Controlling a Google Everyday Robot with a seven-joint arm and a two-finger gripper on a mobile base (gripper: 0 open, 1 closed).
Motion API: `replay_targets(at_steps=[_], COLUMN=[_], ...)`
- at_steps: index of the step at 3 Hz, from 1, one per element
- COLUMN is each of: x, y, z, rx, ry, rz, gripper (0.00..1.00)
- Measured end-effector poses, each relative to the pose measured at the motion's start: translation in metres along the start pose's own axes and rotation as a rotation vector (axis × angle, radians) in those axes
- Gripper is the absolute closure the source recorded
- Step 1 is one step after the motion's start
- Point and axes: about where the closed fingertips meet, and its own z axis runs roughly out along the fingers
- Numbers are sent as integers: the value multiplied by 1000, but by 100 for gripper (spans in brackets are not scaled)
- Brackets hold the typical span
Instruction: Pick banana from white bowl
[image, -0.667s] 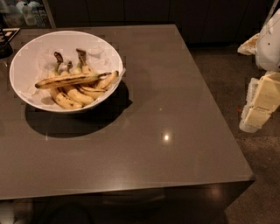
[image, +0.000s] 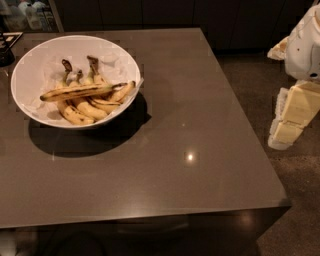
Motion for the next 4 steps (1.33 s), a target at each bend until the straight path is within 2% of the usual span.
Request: replay_targets(at_steps=[1, 2, 3, 4], x=[-22, -58, -58, -96], y=[-4, -12, -12, -30], z=[5, 18, 18, 18], rx=[-3, -18, -18, 5], ry=[55, 100, 100, 38], rz=[-30, -108, -108, -162], gripper=[0, 0, 0, 0])
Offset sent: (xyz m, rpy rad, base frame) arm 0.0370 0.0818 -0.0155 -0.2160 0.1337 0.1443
